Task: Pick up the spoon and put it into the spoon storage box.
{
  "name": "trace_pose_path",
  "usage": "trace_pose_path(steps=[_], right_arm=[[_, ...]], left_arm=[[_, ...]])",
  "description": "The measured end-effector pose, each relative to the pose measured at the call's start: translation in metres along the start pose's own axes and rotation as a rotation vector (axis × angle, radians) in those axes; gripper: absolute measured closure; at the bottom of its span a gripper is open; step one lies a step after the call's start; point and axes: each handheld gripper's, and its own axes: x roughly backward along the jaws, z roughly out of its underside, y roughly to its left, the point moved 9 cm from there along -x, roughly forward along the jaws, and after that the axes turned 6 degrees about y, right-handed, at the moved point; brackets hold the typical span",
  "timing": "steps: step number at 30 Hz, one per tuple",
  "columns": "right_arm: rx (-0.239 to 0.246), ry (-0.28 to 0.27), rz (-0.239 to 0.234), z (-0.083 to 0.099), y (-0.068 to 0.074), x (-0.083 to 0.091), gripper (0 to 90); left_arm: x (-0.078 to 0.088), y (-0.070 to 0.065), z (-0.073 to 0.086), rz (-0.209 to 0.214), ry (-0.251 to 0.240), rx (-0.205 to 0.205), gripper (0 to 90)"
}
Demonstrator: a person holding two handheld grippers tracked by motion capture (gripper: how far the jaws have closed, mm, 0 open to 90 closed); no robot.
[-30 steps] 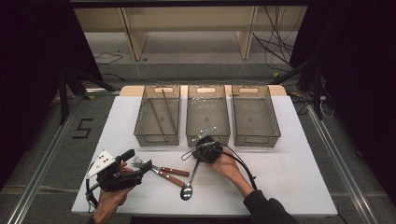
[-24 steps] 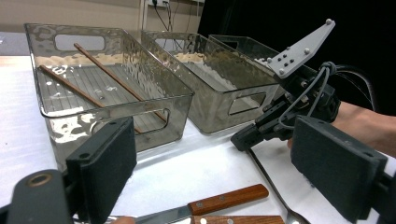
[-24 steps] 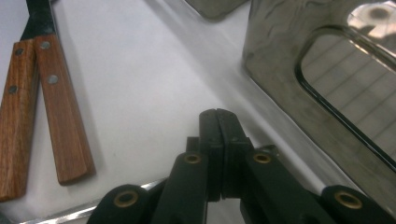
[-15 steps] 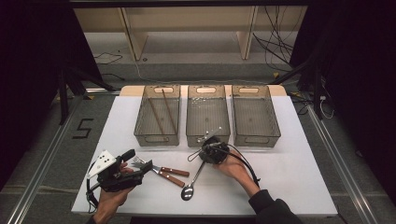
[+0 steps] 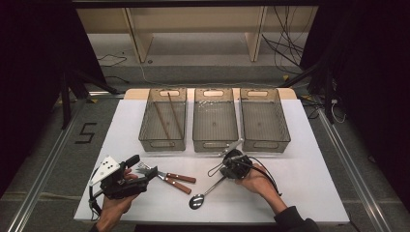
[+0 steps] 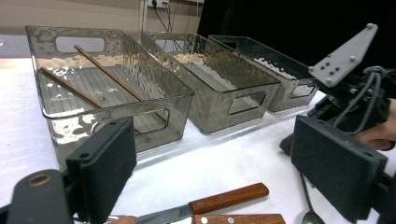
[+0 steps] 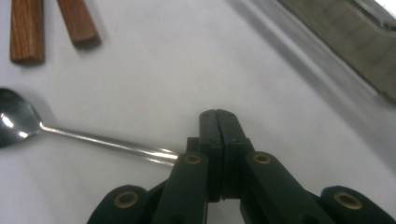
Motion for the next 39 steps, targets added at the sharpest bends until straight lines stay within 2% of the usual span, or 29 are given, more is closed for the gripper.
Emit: trace_pose_path(steps=[6,10,12,13,15,17,19,21,23,26,29,30,39], right_arm=[[0.019,0.035,0.003,0.017,0.006,0.008,90.0],[0.036,0.037,0.012,0.022,0.006,0.012,89.9],[0.069,0.020,0.006,0.020,0.005,0.016,82.9],[0.090,0.017,-0.001,0.019,0.006,0.020,75.6],[0.141,0.042,-0.022,0.018,0.010,0.025,63.2],[0.210,0.043,-0.025,0.016,0.013,0.028,56.1],[0.245,0.047,-0.041,0.013,0.018,0.029,48.8],[0.289,0.074,-0.042,0.013,0.021,0.028,42.2],[0.344,0.097,-0.033,0.014,0.024,0.027,39.6],[0.407,0.117,-0.034,0.014,0.030,0.024,36.7],[0.440,0.157,-0.030,0.015,0.037,0.021,34.6],[0.469,0.173,-0.024,0.015,0.037,0.020,34.7],[0.548,0.240,-0.002,0.012,0.044,0.010,42.0]], left_arm=[[0.000,0.000,0.000,0.000,0.001,-0.001,13.9],[-0.001,0.000,0.000,0.002,0.002,-0.001,13.9],[-0.001,0.000,0.000,0.002,0.001,-0.001,13.9],[-0.001,0.000,0.000,0.002,0.002,-0.001,13.9],[-0.001,0.001,0.000,-0.001,0.002,0.002,13.9],[-0.001,0.001,0.000,0.000,0.003,0.003,13.9],[0.000,0.001,0.000,0.001,0.001,0.002,13.9],[-0.001,0.001,0.000,0.000,0.001,0.001,13.9],[-0.001,0.001,0.000,0.000,0.000,0.000,13.9],[-0.001,0.001,0.000,0.000,0.001,0.002,13.9],[-0.001,0.000,0.000,0.002,0.002,-0.001,13.9],[-0.001,0.000,0.000,0.002,0.002,-0.001,13.9],[-0.001,0.000,0.000,0.001,0.001,-0.002,13.9]])
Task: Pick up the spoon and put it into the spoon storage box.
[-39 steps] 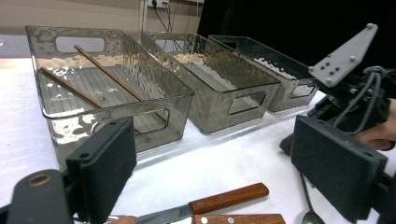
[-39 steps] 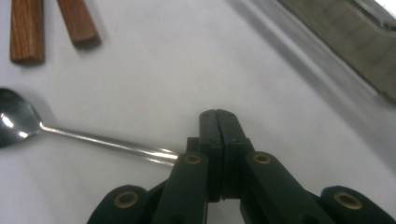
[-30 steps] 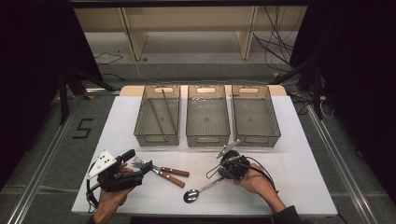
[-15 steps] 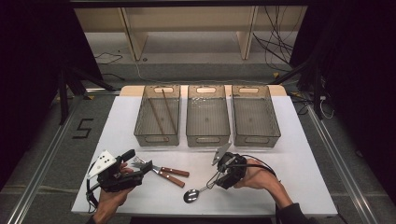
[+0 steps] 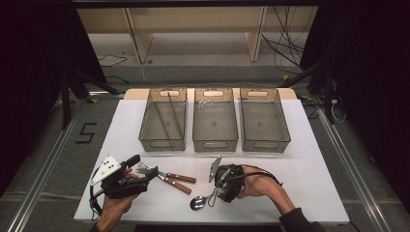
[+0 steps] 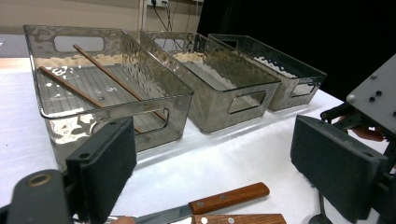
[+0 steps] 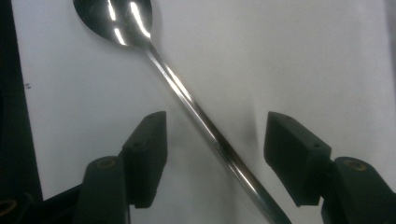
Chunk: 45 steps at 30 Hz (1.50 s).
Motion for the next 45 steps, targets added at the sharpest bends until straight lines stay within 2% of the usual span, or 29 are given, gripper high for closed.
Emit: trace_pose_path(steps=[3,7,10,14,17,25,28,37,40,45], right_arm=[[-0.007,0.017,-0.008,-0.002,0.001,-0.002,46.8],[0.014,0.037,-0.019,-0.004,0.002,-0.004,52.3],[0.033,0.044,-0.008,-0.006,0.001,-0.004,56.3],[0.041,0.067,-0.030,-0.007,0.002,-0.004,61.3],[0.065,0.084,-0.040,-0.008,0.004,-0.004,65.8],[0.083,0.103,-0.063,-0.008,0.009,-0.004,76.6],[0.111,0.100,-0.062,-0.009,0.010,-0.004,80.7],[0.182,0.103,-0.058,-0.009,0.014,-0.004,84.5],[0.201,0.121,-0.057,-0.008,0.015,-0.003,85.0],[0.212,0.121,-0.063,-0.006,0.016,-0.003,85.3]], left_arm=[[0.000,0.000,0.000,0.000,0.000,0.000,13.9],[0.000,0.000,0.000,0.001,0.000,0.000,13.9],[0.000,0.000,0.000,0.001,-0.001,0.000,13.9],[0.000,0.000,0.000,0.001,-0.001,0.000,13.9],[0.000,0.000,0.000,0.000,-0.001,0.001,13.9],[0.000,0.000,0.000,0.001,-0.001,0.000,13.9],[0.000,0.000,0.000,0.001,0.000,0.000,13.9],[0.000,0.000,0.000,0.002,0.000,0.000,13.9],[0.000,0.000,0.000,0.001,-0.002,0.000,13.9],[0.000,0.000,0.000,0.001,-0.002,0.000,13.9]])
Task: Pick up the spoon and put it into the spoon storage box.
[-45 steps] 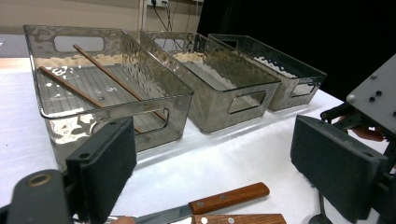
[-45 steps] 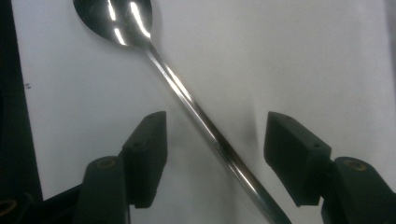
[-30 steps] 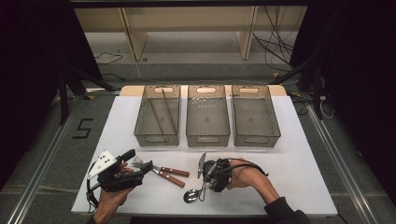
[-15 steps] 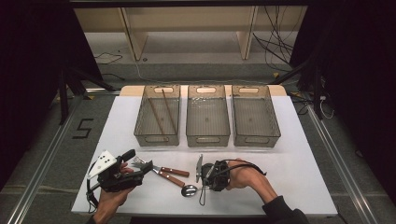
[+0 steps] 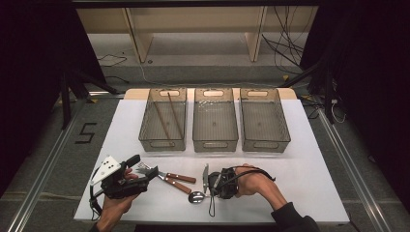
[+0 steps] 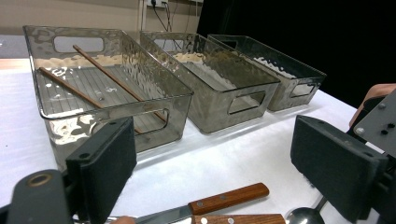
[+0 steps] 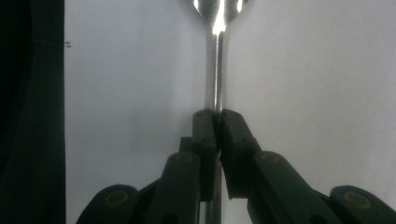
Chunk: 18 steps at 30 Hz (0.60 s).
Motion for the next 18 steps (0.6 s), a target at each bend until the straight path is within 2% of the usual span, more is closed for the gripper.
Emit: trace_pose_path(steps=[2,3,8,12,14,18], right_arm=[[-0.008,0.012,-0.017,0.003,0.002,0.002,85.4],[0.000,0.001,-0.016,0.003,0.002,0.002,85.4],[-0.019,-0.014,-0.025,0.006,0.001,0.007,85.4],[-0.049,-0.033,-0.021,0.008,0.000,0.010,85.5],[-0.048,-0.039,-0.012,0.009,-0.002,0.013,85.5],[-0.083,-0.082,0.000,0.010,-0.008,0.024,85.5]], left_arm=[[0.000,0.000,0.000,0.001,0.001,0.000,13.9],[0.000,0.000,0.000,0.001,0.001,0.000,13.9],[0.000,0.000,0.000,0.000,0.001,-0.001,13.9],[0.000,0.000,0.000,0.000,0.001,-0.001,13.9],[0.000,0.000,0.000,-0.001,0.001,-0.001,13.9],[0.000,0.000,0.000,-0.002,0.000,-0.001,13.9]])
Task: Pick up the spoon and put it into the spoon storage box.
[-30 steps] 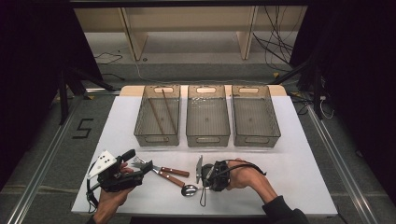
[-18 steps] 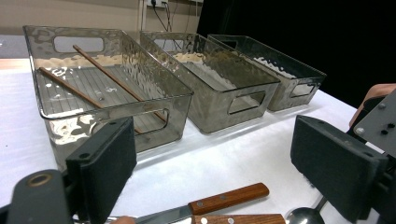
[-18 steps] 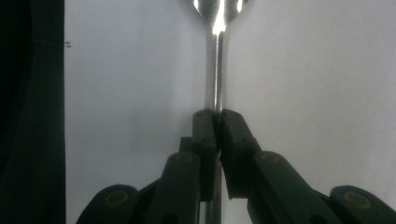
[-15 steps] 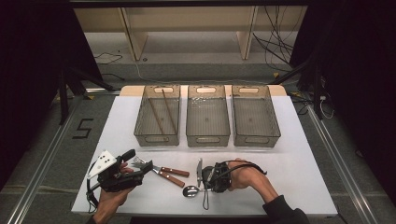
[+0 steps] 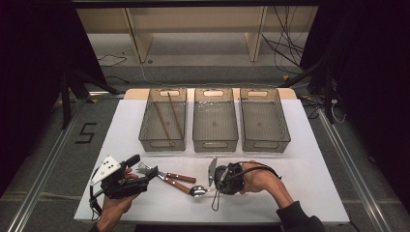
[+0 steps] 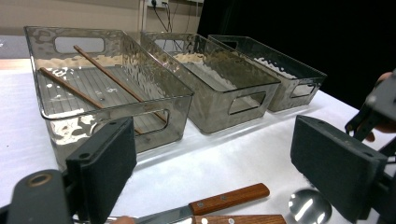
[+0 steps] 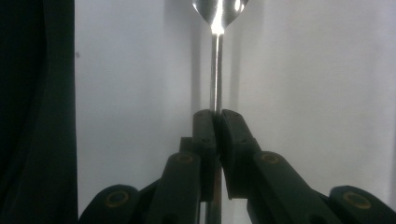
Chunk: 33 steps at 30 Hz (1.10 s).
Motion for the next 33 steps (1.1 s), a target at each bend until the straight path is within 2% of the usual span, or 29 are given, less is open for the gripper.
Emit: trace_pose_path(steps=[2,5,8,10,16,24,33], right_arm=[[-0.014,-0.037,0.017,-0.001,-0.005,0.006,85.5],[-0.068,-0.106,0.027,-0.003,-0.015,0.016,85.5],[-0.138,-0.163,0.046,-0.003,-0.028,0.024,85.5],[-0.202,-0.217,0.050,-0.006,-0.035,0.028,85.5],[-0.302,-0.307,0.074,-0.011,-0.056,0.044,85.5],[-0.392,-0.403,0.091,-0.021,-0.084,0.062,85.5],[-0.453,-0.459,0.128,-0.029,-0.109,0.080,85.5]], left_arm=[[0.000,0.000,0.000,0.000,0.000,0.000,13.9],[0.000,0.000,0.000,-0.001,0.000,-0.001,13.9],[0.000,0.000,0.000,-0.002,0.000,0.000,13.9],[0.000,0.000,0.000,-0.002,0.001,0.000,13.9],[0.000,0.000,0.000,-0.002,0.001,0.000,13.9],[0.000,0.000,0.000,-0.003,0.002,-0.002,13.9],[0.001,0.001,0.000,-0.003,0.001,-0.003,13.9]])
